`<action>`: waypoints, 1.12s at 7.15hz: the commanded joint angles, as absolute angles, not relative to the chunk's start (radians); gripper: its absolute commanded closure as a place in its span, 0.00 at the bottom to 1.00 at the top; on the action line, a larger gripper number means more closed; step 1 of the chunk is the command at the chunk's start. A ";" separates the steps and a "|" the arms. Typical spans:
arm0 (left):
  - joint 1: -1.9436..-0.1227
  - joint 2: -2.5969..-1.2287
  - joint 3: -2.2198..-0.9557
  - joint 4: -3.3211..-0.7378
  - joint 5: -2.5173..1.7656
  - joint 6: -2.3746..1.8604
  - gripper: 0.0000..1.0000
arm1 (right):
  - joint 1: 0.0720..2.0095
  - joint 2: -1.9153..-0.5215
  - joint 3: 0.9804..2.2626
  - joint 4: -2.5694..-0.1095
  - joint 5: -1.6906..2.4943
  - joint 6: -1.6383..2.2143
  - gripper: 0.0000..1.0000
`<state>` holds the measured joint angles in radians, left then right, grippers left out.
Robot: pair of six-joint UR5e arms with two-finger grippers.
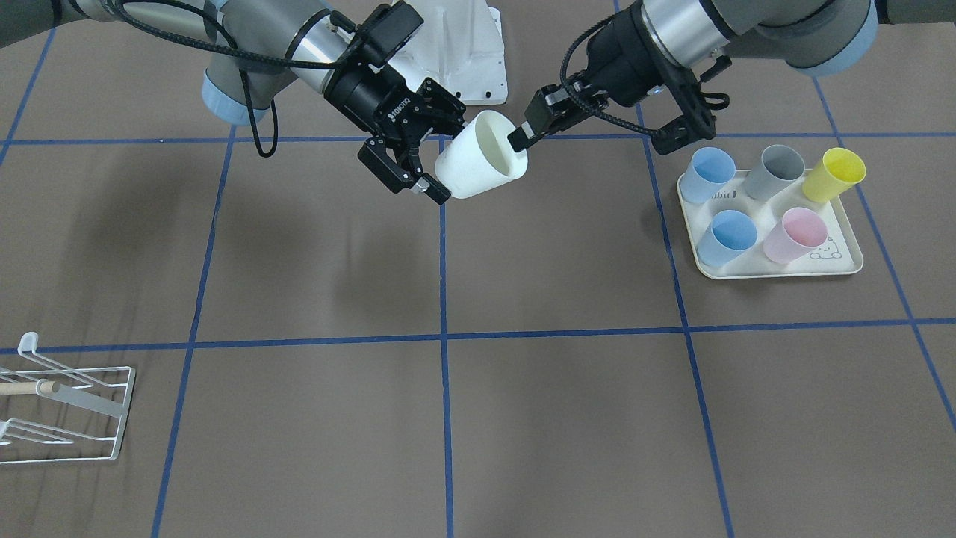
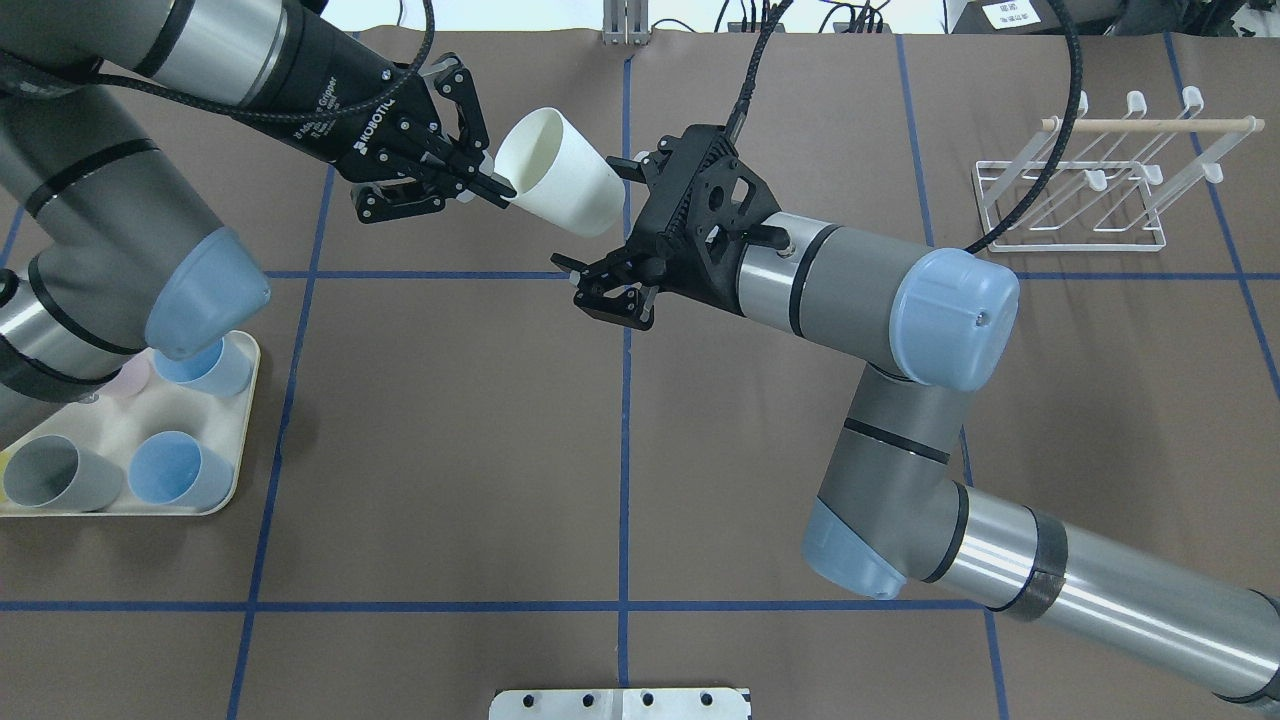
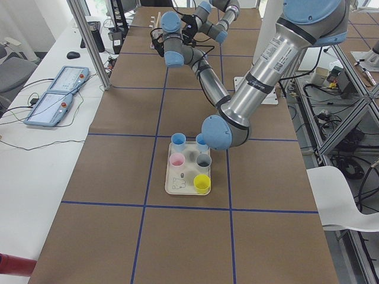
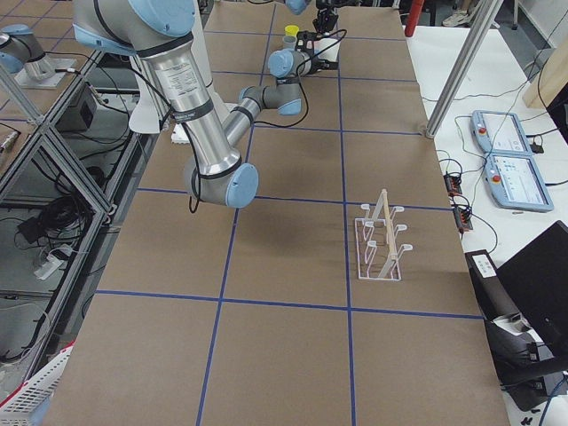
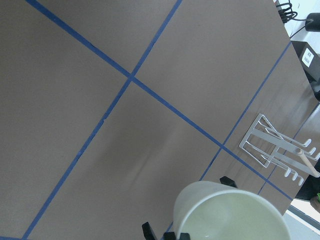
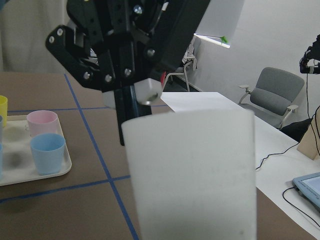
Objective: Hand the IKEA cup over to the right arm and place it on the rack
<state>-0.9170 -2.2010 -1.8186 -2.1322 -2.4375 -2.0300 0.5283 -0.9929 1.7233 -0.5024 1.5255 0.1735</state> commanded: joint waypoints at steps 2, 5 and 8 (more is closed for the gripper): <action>-0.916 -2.203 -1.818 -2.132 -2.437 -2.029 1.00 | 0.528 -0.992 1.718 -0.480 1.503 0.082 0.01; -0.913 -2.207 -1.818 -2.132 -2.437 -2.029 1.00 | 0.519 -0.997 1.717 -0.483 1.503 0.058 0.02; -0.902 -2.212 -1.818 -2.132 -2.437 -2.029 1.00 | 0.518 -0.997 1.718 -0.482 1.502 0.057 0.10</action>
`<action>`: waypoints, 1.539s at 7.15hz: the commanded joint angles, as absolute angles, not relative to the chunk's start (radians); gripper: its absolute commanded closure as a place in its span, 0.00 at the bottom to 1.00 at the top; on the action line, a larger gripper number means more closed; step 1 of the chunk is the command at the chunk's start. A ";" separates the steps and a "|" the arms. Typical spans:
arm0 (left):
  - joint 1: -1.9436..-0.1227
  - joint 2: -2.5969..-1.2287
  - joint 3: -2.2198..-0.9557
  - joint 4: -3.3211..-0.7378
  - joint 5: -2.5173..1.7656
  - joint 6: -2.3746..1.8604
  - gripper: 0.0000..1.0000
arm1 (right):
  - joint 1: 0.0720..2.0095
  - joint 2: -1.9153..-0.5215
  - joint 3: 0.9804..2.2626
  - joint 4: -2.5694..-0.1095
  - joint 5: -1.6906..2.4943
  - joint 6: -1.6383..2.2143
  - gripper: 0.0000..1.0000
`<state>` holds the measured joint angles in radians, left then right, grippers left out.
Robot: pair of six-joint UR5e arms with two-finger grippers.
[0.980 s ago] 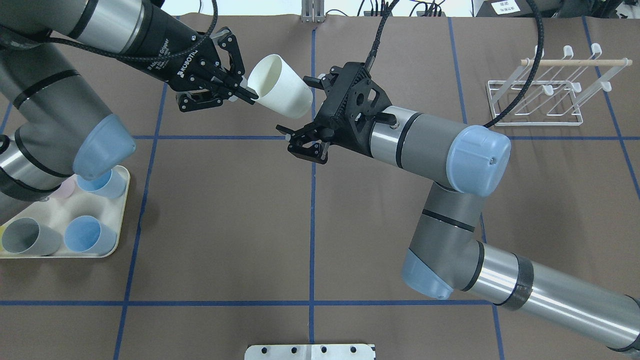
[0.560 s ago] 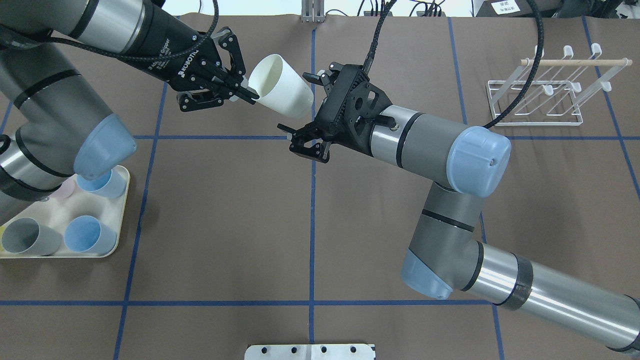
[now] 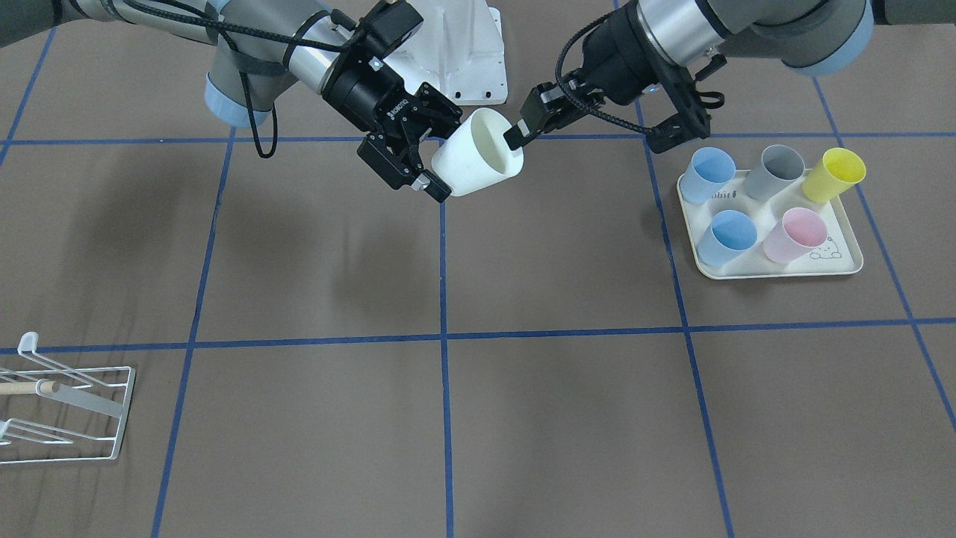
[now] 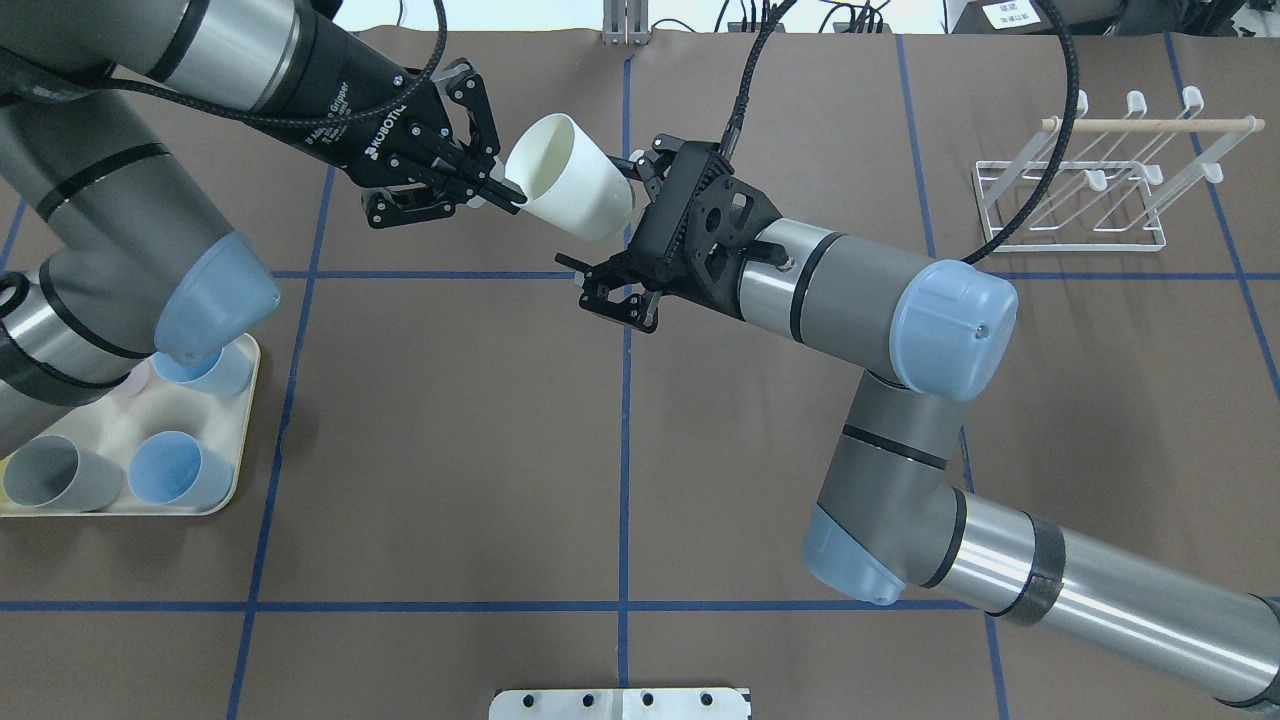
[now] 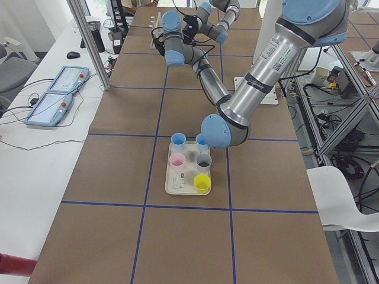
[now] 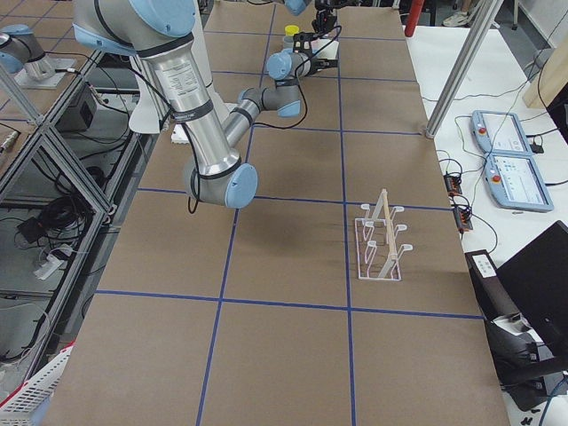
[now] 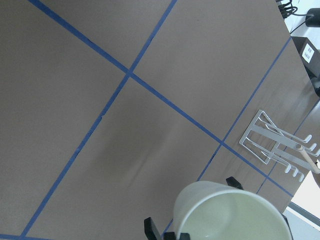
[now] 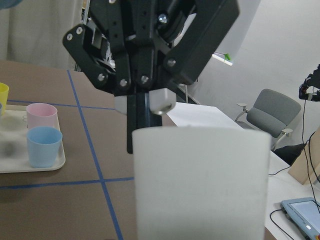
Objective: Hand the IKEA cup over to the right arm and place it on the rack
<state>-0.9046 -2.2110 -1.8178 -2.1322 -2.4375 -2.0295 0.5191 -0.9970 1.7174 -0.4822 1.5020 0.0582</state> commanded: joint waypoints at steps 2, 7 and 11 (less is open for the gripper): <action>-0.894 -2.212 -1.815 -2.132 -2.437 -2.028 1.00 | 0.518 -0.997 1.720 -0.482 1.502 0.057 0.10; -0.887 -2.210 -1.813 -2.132 -2.437 -2.025 1.00 | 0.520 -1.000 1.721 -0.483 1.468 0.057 0.21; -0.887 -2.212 -1.813 -2.132 -2.437 -2.026 0.80 | 0.520 -1.008 1.724 -0.492 1.450 0.057 0.48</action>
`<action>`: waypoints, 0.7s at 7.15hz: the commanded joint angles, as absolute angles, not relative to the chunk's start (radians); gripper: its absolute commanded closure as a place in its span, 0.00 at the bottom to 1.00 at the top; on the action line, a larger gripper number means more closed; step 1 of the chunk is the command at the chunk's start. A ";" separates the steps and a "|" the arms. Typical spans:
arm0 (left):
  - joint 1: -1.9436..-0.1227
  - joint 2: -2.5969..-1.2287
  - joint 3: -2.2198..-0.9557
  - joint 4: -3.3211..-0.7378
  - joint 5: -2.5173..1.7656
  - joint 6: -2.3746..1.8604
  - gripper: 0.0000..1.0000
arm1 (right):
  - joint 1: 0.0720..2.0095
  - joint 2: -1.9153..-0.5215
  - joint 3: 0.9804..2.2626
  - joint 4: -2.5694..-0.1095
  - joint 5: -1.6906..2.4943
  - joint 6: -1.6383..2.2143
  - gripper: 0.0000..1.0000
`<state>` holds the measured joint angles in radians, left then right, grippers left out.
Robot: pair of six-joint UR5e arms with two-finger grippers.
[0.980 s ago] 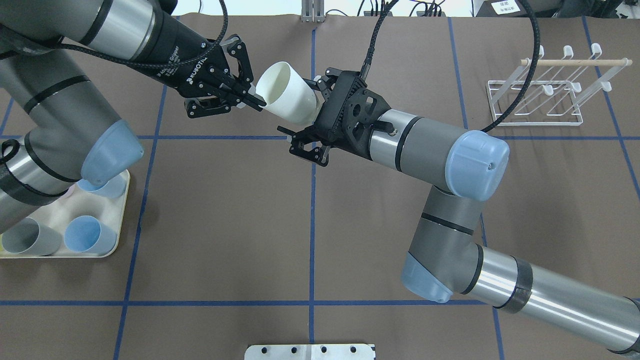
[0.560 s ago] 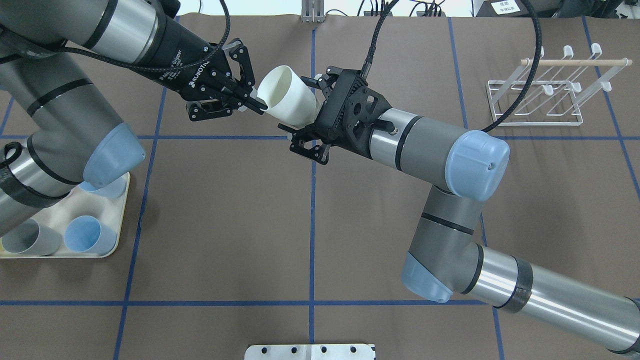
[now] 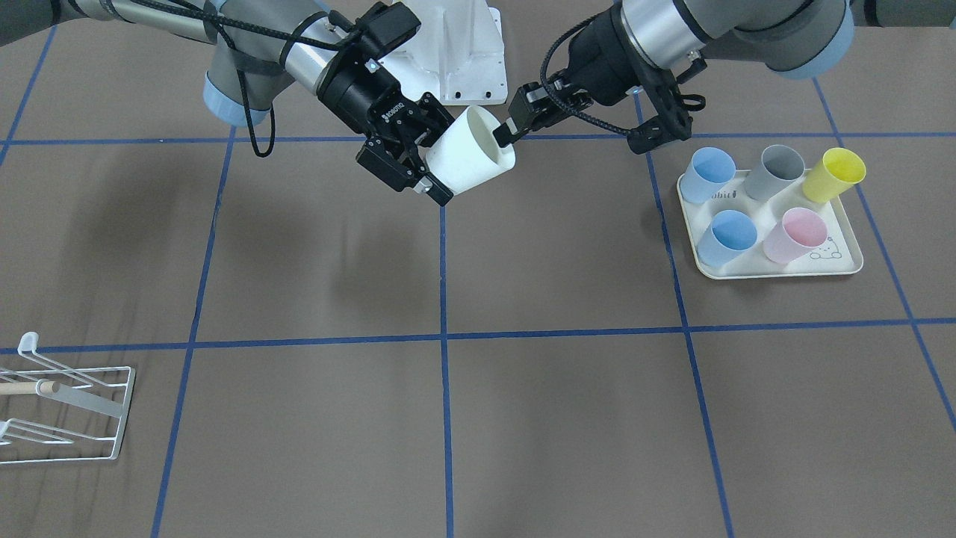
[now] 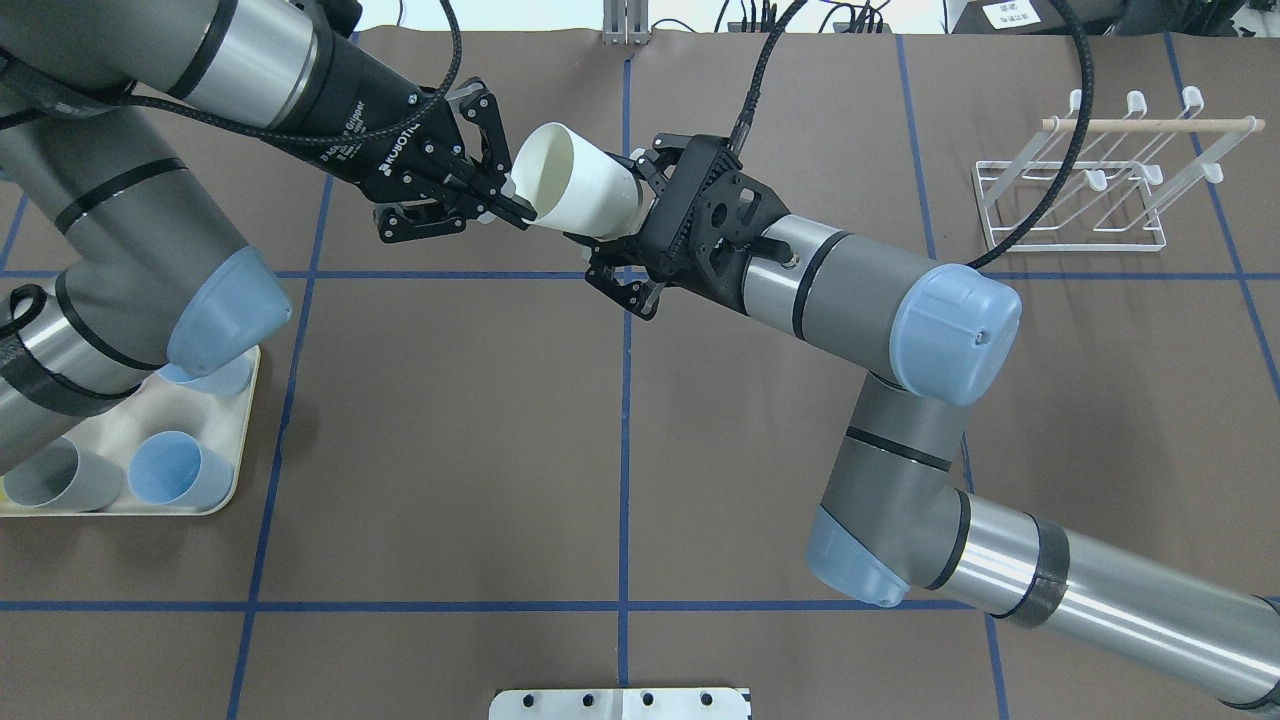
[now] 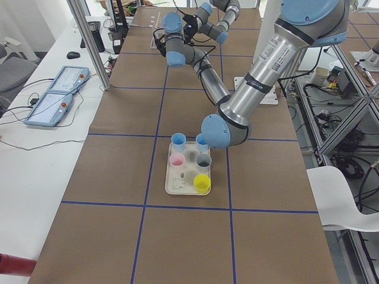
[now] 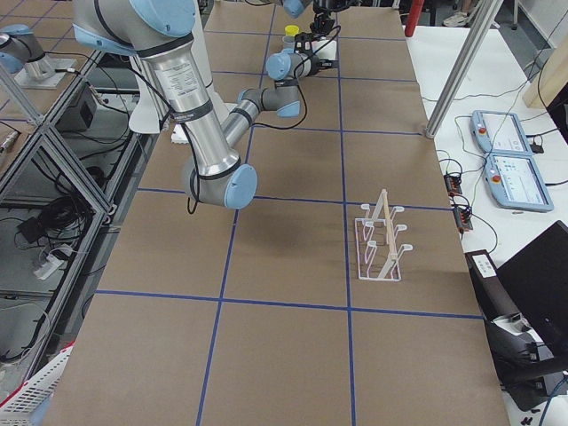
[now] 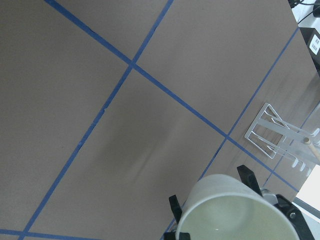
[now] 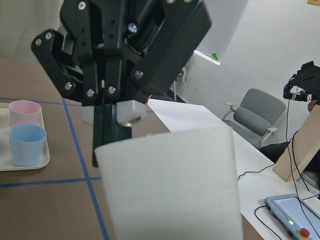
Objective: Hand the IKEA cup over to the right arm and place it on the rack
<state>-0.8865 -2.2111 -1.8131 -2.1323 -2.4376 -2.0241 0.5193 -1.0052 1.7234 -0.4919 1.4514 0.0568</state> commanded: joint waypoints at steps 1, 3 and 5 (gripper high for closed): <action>-0.887 -2.212 -1.810 -2.132 -2.437 -2.029 0.77 | 0.522 -1.008 1.724 -0.492 1.450 0.057 0.48; -0.887 -2.224 -1.812 -2.132 -2.437 -2.020 0.00 | 0.522 -1.011 1.724 -0.492 1.451 0.055 0.49; -0.899 -2.223 -1.813 -2.134 -2.437 -2.014 0.00 | 0.523 -1.038 1.724 -0.497 1.451 0.058 0.55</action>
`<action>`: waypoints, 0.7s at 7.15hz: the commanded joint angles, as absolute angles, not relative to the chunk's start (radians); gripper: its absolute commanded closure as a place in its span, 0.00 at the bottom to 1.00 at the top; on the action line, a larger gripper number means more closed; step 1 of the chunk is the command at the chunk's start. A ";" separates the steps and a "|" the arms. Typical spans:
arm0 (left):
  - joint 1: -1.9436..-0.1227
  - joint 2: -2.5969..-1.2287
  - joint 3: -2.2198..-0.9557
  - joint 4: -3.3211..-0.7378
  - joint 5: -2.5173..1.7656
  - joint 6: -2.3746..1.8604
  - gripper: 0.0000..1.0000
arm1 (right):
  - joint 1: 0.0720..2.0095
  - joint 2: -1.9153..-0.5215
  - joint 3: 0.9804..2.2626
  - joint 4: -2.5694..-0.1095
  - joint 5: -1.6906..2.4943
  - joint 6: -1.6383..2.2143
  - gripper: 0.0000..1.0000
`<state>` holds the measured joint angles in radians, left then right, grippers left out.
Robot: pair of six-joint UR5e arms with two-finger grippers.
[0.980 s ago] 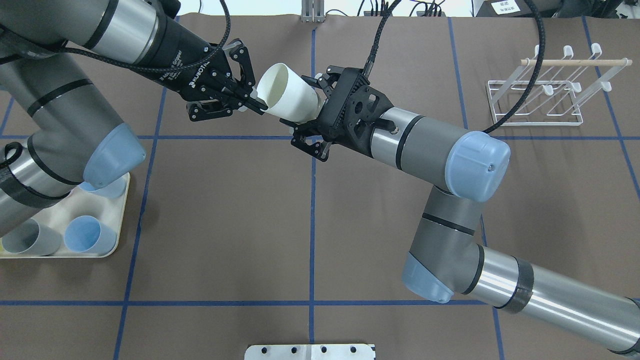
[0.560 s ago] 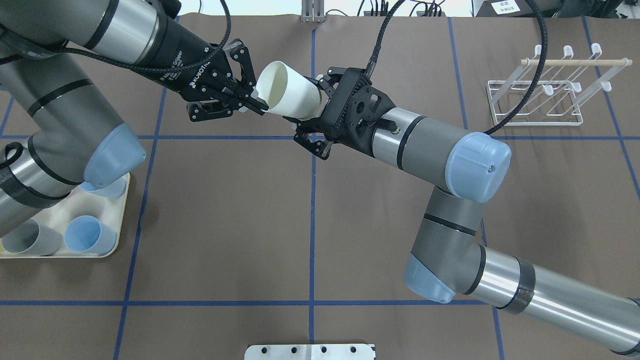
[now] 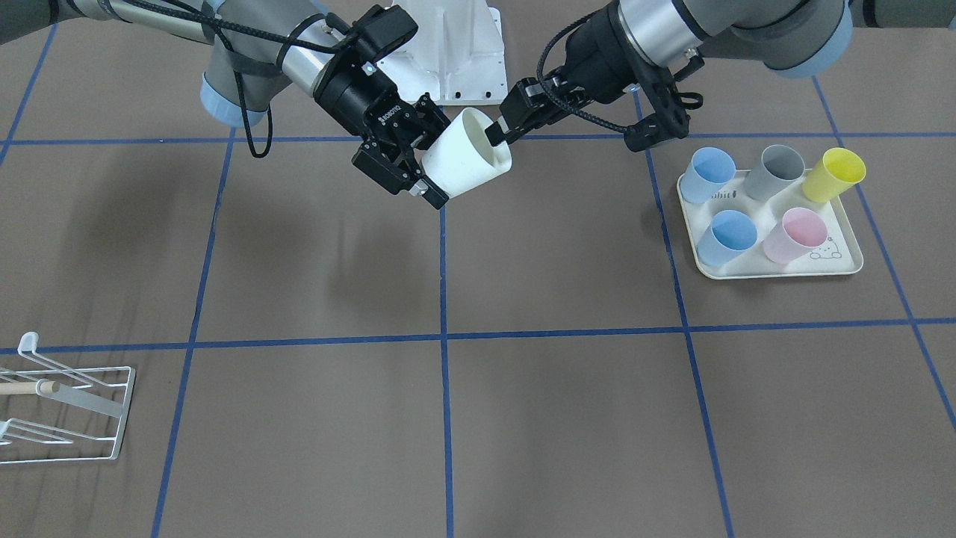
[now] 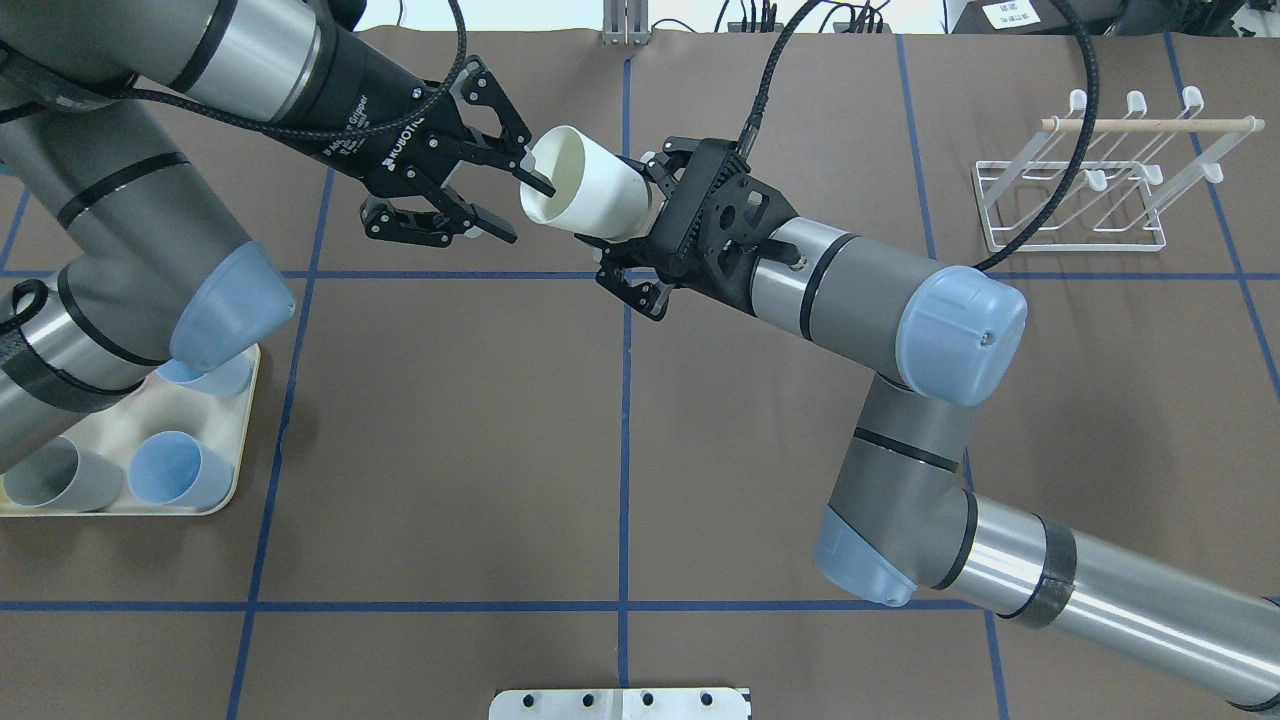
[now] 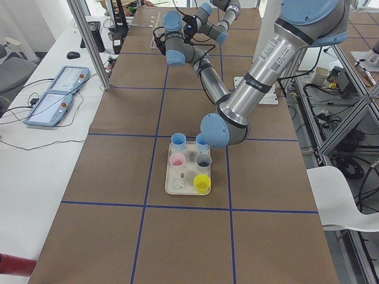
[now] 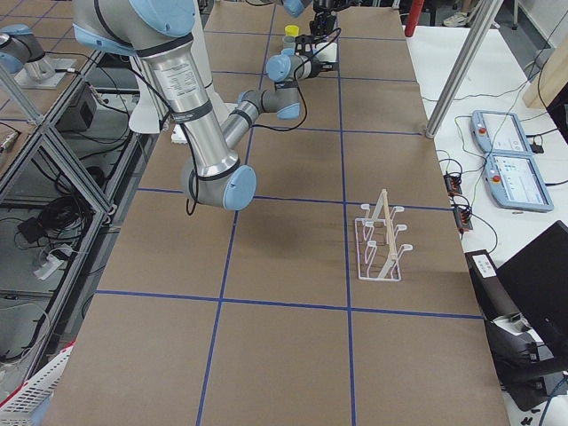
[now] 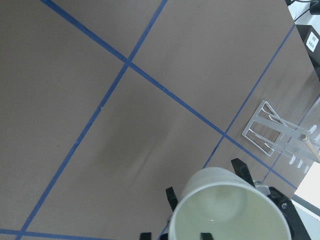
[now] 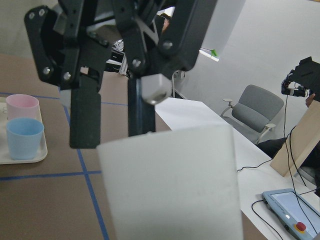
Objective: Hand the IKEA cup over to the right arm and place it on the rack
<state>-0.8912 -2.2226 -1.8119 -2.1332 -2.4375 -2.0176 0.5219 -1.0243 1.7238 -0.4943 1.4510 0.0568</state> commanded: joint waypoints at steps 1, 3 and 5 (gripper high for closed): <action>-0.910 -2.223 -1.813 -2.134 -2.437 -2.002 0.00 | 0.528 -1.055 1.726 -0.499 1.451 0.069 0.60; -0.936 -2.201 -1.812 -2.126 -2.434 -1.981 0.00 | 0.570 -1.074 1.741 -0.632 1.456 0.078 0.76; -0.991 -2.098 -1.813 -2.120 -2.431 -1.733 0.00 | 0.629 -1.086 1.828 -0.913 1.468 0.080 0.87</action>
<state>-0.9577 -2.1596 -1.8122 -2.1226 -2.4334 -1.8703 0.5945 -1.0756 1.7791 -0.7526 1.4581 0.0788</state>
